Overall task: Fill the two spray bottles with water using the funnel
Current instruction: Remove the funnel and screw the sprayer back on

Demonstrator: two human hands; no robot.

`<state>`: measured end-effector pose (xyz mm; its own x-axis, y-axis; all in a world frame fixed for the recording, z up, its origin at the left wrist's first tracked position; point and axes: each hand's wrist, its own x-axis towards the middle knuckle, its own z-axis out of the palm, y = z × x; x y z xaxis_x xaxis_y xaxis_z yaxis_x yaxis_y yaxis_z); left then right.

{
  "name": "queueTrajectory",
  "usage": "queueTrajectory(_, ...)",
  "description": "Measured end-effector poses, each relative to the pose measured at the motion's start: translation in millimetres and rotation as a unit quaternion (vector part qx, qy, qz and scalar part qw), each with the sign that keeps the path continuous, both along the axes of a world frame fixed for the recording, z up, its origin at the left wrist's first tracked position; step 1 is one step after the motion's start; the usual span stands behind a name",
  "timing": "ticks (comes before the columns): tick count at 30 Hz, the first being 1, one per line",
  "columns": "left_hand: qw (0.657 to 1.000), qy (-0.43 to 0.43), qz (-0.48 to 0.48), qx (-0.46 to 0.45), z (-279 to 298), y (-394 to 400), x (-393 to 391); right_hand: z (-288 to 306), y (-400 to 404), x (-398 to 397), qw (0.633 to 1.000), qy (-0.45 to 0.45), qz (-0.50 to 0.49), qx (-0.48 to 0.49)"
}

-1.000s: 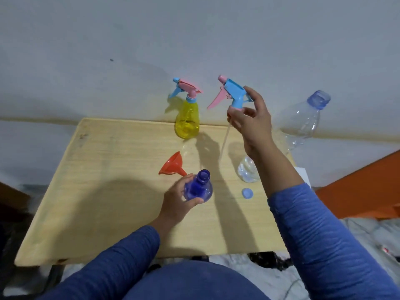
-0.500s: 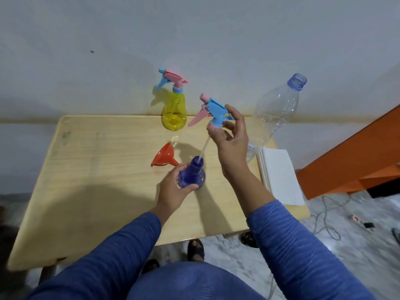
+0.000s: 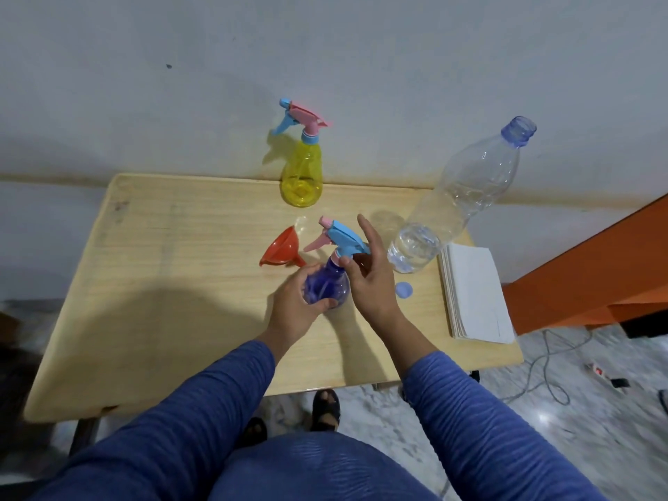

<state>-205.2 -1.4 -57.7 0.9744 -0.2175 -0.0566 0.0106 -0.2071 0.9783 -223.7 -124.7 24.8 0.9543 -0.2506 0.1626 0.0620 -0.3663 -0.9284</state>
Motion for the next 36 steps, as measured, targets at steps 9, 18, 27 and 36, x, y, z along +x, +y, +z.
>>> queueTrajectory(9, 1.000, -0.006, -0.003, 0.008, -4.0, 1.5, -0.9, -5.4, -20.6, 5.1, 0.992, 0.035, 0.116, -0.042)
queueTrajectory(18, 0.999, -0.029, 0.004, 0.013, -10.5, 0.5, -1.3, -16.2, -11.8, 9.6, 0.991, -0.036, 0.053, -0.114)
queueTrajectory(27, 0.999, -0.048, 0.006, 0.023, -14.6, 0.3, 1.0, -12.9, -26.3, 10.0, 0.987, -0.009, 0.112, -0.116)
queueTrajectory(36, 0.998, -0.053, 0.006, 0.025, -10.3, 1.0, 0.8, -23.2, -20.3, 12.1, 0.983, -0.077, 0.087, -0.141)
